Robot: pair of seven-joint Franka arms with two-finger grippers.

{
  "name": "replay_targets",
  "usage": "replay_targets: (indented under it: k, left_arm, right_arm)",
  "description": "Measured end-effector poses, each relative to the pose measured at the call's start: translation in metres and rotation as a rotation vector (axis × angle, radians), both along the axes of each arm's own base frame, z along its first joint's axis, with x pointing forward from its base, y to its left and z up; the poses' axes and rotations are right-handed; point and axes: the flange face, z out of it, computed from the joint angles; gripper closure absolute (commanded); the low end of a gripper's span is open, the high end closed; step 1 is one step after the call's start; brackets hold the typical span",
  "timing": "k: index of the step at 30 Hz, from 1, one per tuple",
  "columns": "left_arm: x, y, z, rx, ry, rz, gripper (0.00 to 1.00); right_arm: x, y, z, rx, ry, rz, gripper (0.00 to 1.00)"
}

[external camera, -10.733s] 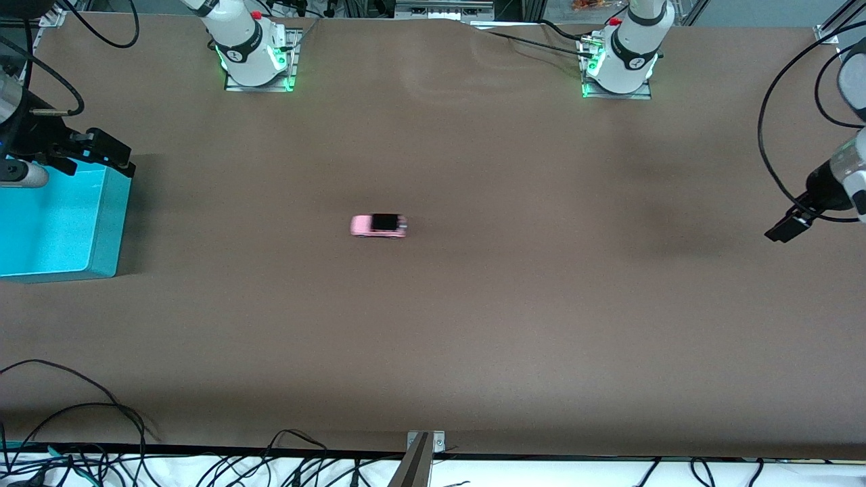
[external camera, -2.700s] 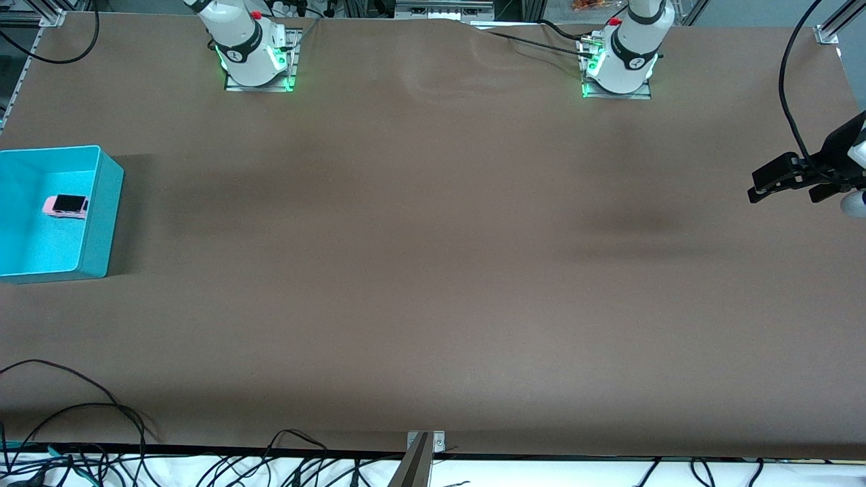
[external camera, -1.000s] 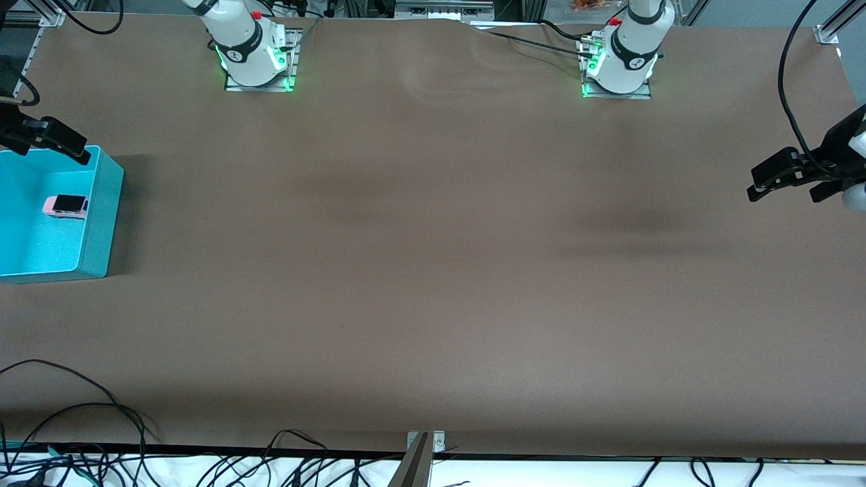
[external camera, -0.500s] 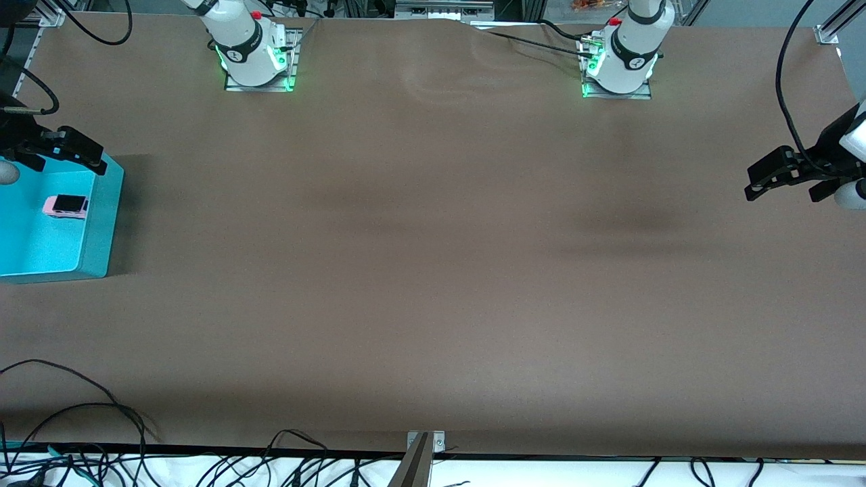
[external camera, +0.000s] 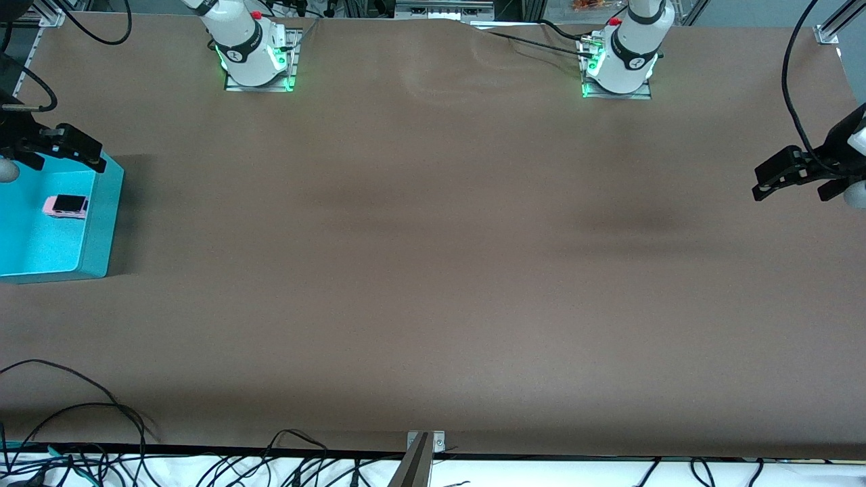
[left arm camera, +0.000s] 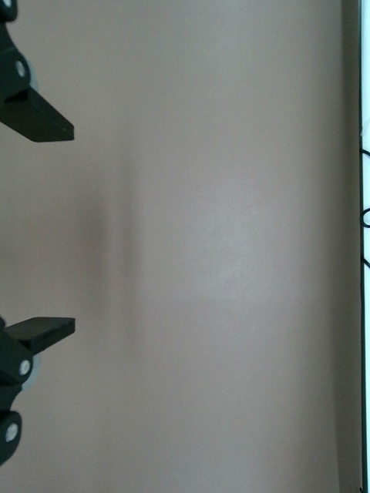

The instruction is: Wind and store pink jeep toy

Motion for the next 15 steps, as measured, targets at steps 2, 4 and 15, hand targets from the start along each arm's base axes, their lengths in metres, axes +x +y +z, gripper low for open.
replay_targets:
  k: [2,4,15]
  left_arm:
    - [-0.0001,0.0013,0.0003,0.000,0.000,0.002,0.00]
    - [-0.0003,0.0020,0.0005,0.000,-0.001,0.003,0.00]
    - [-0.0005,0.0010,0.0009,0.000,-0.002,0.002,0.00]
  right_arm:
    - [-0.0012,0.0005,0.0010,0.005,0.003,-0.001,0.00]
    - [-0.0026,0.0020,0.0022,0.019,0.005,-0.001,0.00]
    - [-0.0075,0.0043,0.0069,0.040,0.012,-0.004,0.00]
